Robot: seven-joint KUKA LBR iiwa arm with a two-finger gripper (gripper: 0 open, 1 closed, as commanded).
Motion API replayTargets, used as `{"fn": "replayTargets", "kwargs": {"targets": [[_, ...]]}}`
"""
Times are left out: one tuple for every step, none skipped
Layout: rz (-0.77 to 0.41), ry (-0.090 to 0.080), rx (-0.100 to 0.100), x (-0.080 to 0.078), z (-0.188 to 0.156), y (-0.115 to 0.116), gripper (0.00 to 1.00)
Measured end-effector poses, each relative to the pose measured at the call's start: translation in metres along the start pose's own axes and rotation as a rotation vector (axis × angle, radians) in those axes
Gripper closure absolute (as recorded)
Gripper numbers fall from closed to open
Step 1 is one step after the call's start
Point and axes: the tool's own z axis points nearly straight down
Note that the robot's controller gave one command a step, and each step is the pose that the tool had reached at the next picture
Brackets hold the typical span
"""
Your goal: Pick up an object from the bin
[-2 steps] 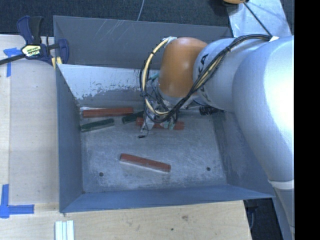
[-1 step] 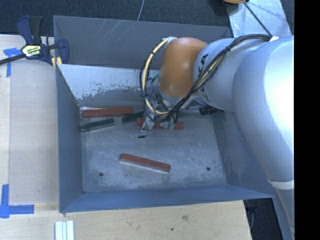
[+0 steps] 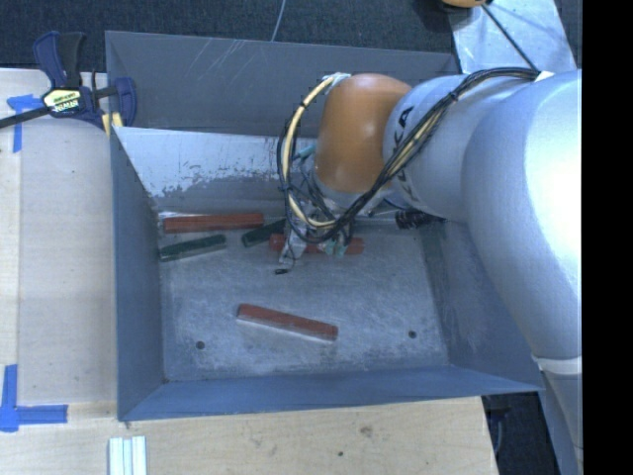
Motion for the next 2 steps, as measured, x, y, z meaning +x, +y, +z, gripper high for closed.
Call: {"fn": "replayTargets", "kwargs": {"targets": [[-0.012,0.001,0.001,0.006,-0.039,0.004,1.0],[-0.013,0.009,0.003,0.009,-0.129,0.003,1.0]]}}
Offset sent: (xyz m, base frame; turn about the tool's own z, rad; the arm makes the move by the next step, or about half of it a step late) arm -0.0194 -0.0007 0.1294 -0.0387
